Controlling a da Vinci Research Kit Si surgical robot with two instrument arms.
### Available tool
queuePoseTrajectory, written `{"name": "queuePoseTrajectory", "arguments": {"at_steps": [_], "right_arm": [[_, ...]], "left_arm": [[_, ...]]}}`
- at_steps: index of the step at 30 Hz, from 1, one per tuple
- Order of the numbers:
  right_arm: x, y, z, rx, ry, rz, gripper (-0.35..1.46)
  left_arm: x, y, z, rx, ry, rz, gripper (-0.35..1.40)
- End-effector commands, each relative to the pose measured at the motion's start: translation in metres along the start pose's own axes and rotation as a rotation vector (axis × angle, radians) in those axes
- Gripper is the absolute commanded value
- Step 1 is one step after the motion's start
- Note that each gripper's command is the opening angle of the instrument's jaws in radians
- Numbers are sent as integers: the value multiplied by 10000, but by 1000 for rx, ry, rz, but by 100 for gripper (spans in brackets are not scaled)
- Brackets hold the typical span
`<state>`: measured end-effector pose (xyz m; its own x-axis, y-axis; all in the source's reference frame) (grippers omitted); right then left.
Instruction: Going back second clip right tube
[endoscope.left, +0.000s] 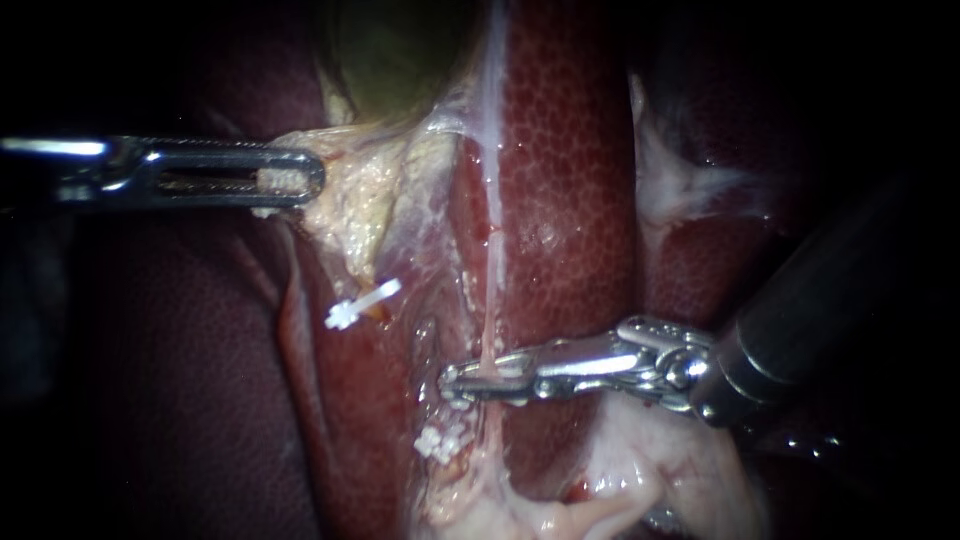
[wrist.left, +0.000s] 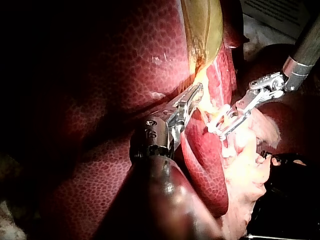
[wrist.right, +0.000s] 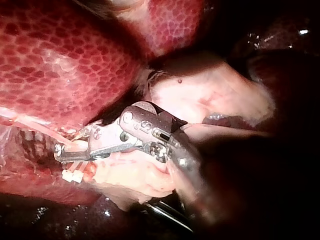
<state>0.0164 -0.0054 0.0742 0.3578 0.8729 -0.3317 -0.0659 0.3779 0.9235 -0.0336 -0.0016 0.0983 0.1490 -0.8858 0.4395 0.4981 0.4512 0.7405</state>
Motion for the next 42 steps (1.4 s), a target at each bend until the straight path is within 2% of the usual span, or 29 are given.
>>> {"name": "queuePoseTrajectory", "arguments": {"at_steps": [1, 9, 10, 12, 13, 15, 17, 19, 21, 25, 35, 42], "right_arm": [[0, 0, 0, 1, 0, 5, -35], [-1, 0, 2, 23, -16, 5, -35], [-1, 0, 3, 25, -18, -1, -28], [-1, -1, 5, 23, -16, -102, 6], [0, -2, 6, 26, -11, -120, 22], [4, -2, 9, 31, 5, -172, 44], [8, -2, 12, 38, 35, -219, 53], [12, -2, 15, 7, 72, -265, 60], [13, -2, 15, 0, 88, -293, 60], [18, -3, 11, -3, 87, -348, 60], [24, -4, -14, -1, 84, -404, 60], [35, -16, -54, 11, 79, -448, 60]], "left_arm": [[0, 0, 0, 0, 0, 0, -27], [0, 0, 0, 0, 0, 0, -27], [0, 0, 0, 0, 0, 0, -27], [0, 0, 0, 0, 0, 0, -27], [0, 0, 0, 0, 0, 0, -27], [0, 0, 0, 0, 0, 0, -27], [0, 0, 0, 0, 0, 0, -27], [0, 0, 0, 0, 0, 0, -27], [0, 0, 0, 0, 0, 0, -27], [1, 0, 0, 0, 0, 0, -27], [1, 0, 0, 0, 0, 0, -27], [1, 0, 0, 0, 0, 1, -27]]}}
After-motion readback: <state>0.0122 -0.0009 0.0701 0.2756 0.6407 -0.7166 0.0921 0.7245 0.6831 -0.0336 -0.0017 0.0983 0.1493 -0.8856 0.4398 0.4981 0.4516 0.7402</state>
